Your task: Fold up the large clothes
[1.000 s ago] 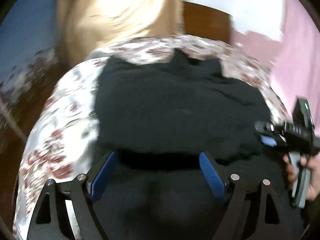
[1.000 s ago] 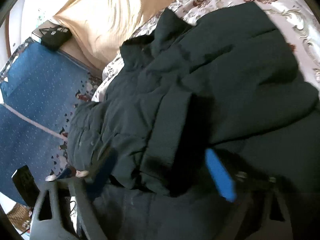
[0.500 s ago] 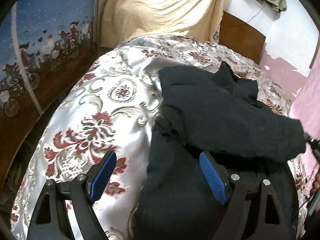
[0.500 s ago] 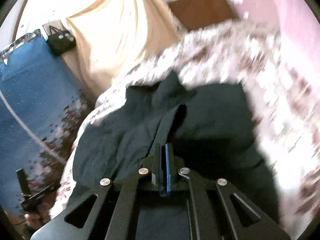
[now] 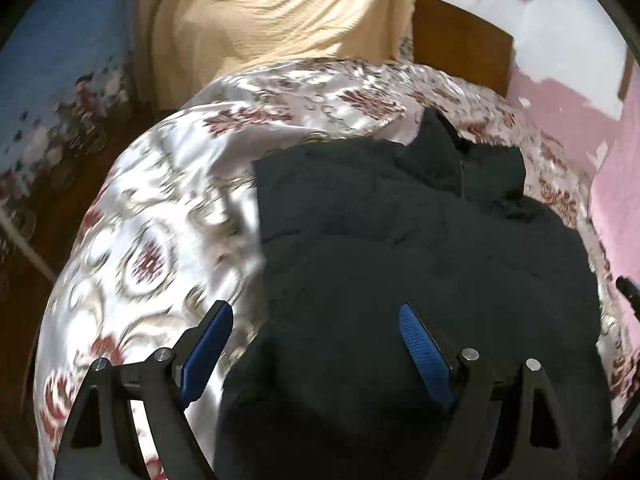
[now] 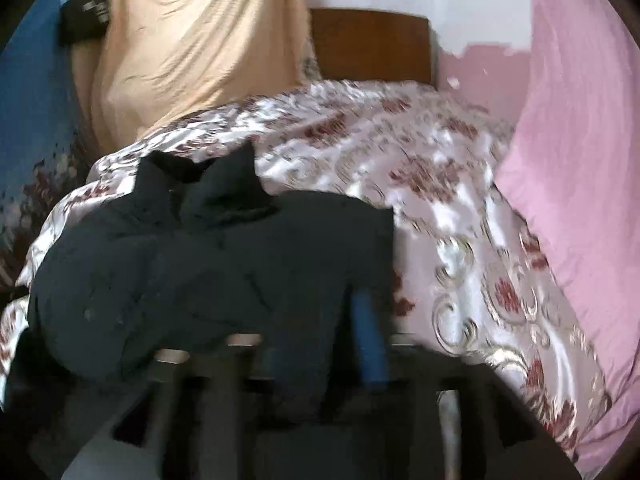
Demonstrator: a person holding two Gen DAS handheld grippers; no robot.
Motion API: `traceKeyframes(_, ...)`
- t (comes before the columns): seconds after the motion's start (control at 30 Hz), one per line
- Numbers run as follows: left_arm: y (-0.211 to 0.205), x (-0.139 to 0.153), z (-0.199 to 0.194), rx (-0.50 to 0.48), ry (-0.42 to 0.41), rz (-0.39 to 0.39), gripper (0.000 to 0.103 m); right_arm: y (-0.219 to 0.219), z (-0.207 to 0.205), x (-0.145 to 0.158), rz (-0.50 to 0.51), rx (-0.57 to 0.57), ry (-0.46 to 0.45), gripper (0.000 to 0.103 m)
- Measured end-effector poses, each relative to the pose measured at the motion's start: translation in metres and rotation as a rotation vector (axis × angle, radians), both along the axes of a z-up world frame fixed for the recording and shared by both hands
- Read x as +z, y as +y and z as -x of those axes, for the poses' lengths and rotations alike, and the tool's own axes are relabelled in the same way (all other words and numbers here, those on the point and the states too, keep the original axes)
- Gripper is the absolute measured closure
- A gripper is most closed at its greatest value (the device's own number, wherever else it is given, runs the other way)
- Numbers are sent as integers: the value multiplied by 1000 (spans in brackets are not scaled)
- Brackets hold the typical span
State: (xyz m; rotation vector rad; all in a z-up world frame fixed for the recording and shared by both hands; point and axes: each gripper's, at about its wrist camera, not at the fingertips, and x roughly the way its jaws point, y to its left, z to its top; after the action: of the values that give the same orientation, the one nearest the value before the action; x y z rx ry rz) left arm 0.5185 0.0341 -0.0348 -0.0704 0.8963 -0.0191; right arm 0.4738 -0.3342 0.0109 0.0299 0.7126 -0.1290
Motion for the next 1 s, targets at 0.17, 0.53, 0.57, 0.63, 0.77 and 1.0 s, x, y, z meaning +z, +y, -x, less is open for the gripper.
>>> traceKeyframes(0.17, -24, -18, -11, -33, 25, -89, 19, 43, -15, -14, 69, 193, 64, 46)
traceKeyframes(0.53, -27, -51, -23, -49, 9, -100, 2, 48, -45, -81, 6, 246, 185, 46)
traceKeyframes(0.57, -24, -55, -25, -44, 12, -70, 0, 47, -46, -84, -3, 249, 184, 46)
traceKeyframes(0.63, -18, -60, -28, -39, 19, -27, 0, 47, -47, -89, -22, 251, 182, 45)
traceKeyframes(0.77, -17, -64, -26, -39, 5, -4, 0, 47, -52, -97, -36, 249, 175, 45)
traceKeyframes(1.0, -3, -58, -16, -25, -49, 69, 0, 48, -43, -98, -47, 248, 119, 43)
